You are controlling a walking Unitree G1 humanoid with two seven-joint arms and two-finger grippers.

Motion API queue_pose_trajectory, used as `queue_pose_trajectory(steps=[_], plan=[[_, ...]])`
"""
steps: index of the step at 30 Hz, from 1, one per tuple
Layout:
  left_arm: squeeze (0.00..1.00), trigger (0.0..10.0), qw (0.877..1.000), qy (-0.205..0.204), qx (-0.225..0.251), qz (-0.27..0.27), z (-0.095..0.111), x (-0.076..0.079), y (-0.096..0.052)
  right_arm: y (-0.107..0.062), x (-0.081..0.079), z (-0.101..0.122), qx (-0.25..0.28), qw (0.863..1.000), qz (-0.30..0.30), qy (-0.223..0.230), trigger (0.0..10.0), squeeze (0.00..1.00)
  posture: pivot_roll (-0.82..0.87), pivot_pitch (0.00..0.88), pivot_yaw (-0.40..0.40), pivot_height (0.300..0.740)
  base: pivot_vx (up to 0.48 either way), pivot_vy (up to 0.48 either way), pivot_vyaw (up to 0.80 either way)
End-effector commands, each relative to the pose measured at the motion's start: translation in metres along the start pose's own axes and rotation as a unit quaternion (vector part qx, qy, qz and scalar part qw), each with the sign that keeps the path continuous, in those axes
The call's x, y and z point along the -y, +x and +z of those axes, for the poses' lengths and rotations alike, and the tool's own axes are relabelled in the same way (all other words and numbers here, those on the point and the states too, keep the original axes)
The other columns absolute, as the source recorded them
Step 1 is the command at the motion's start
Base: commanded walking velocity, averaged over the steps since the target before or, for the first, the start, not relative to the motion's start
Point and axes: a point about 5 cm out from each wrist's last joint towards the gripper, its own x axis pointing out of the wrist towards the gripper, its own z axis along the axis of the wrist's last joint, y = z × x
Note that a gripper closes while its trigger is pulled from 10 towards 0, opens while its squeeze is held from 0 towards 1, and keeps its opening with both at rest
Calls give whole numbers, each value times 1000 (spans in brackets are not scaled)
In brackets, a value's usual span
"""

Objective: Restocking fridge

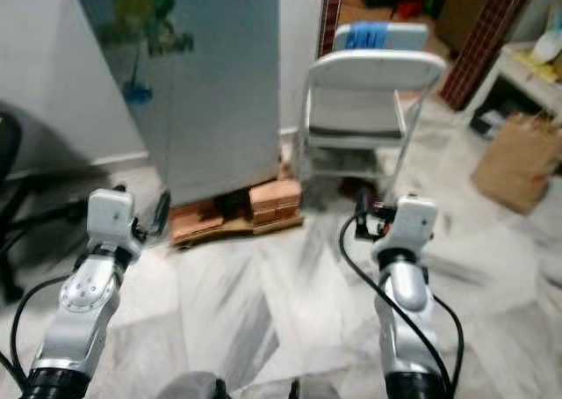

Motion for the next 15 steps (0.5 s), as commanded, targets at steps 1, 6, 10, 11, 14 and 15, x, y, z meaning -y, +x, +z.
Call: queue_pose_trajectory(steps=[1,6,10,11,14,15], plan=[[0,10000,1000,7,5,10,3,-8,1,0,-5,2,5,1000,4,6,10000,0,7,31,24,740,0,480,0],[0,10000,1000,4,6,13,3,-8,2,-2,-6,0,1,1000,7,6,10000,0,6,29,23,740,0,480,-198],[0,10000,1000,8,14,6,5,-6,3,-1,-7,-1,-2,1000,10,8,10000,0,7,30,21,740,0,461,-744],[0,10000,1000,5,14,5,5,-6,3,-1,-7,0,0,1000,10,6,10000,0,7,30,20,740,0,428,-800],[0,10000,1000,-2,13,4,5,-5,3,0,-7,1,2,1000,12,4,10000,0,6,31,16,740,0,428,-800],[0,10000,1000,-2,13,5,5,-4,3,0,-7,1,2,1000,12,4,10000,0,6,31,16,740,0,428,-800]])
